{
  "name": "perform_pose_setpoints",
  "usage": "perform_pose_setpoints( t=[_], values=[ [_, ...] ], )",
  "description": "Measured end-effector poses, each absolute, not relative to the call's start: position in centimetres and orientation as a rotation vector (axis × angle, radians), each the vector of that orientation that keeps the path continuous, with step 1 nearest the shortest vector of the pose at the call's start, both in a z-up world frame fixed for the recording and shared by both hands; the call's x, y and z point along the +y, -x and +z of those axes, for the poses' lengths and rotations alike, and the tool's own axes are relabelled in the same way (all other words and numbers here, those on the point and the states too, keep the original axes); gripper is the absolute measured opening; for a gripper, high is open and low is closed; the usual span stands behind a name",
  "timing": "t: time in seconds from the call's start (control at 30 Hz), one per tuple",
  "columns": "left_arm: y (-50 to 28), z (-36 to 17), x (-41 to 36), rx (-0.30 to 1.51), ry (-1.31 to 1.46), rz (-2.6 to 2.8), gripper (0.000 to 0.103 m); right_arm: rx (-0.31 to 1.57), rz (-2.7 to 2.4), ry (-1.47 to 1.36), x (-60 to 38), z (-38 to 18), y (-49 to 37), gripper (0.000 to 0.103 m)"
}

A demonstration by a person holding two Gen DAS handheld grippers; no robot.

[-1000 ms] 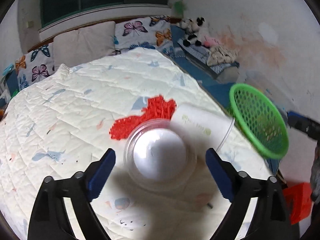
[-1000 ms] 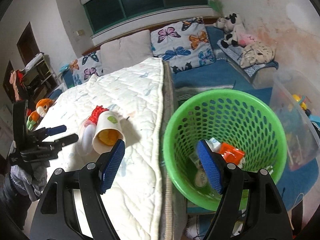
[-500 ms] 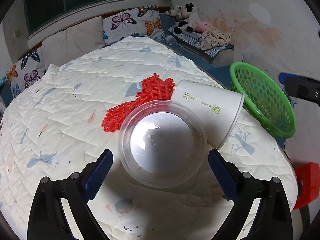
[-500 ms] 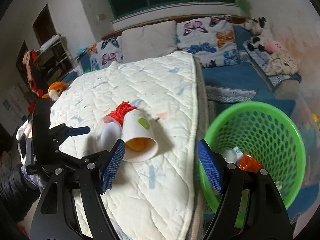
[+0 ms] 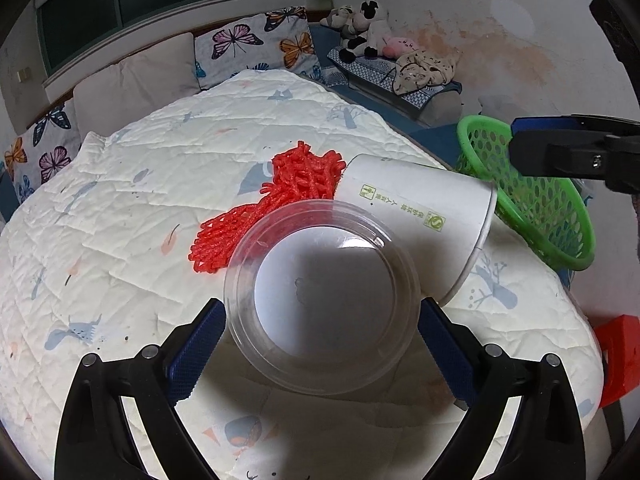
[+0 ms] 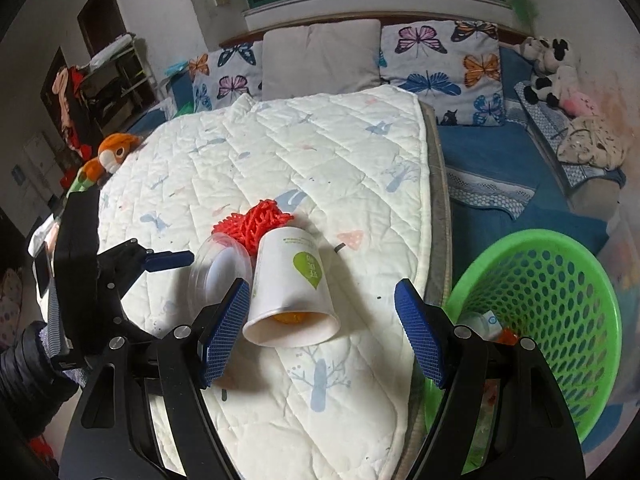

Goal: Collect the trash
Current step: 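Move the right tool to the white paper cup while the left tool approaches the clear bowl, then grasp the white paper cup with the right tool while the left tool grasps the clear bowl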

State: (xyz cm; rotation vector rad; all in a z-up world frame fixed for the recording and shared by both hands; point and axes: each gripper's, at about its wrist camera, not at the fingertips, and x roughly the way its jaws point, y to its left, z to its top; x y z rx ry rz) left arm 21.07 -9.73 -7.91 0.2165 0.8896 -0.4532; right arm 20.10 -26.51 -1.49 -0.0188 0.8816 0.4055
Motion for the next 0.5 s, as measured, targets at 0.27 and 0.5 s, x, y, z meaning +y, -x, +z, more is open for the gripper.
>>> perform_pose_setpoints(
  t=[0.27, 0.5],
  values=[
    [-20.9, -7.6, -9.3, 0.869, -0.207, -0.483, 0.089, 0.925, 0.443, 0.038, -25.3, -2.0, -22.2, 0.075],
    [-20.3, -7.1, -8.7, 0.862, -0.205, -0.493, 0.067, 0.975, 0.479, 0.023, -24.3, -2.8, -24.0, 0.075]
  ],
)
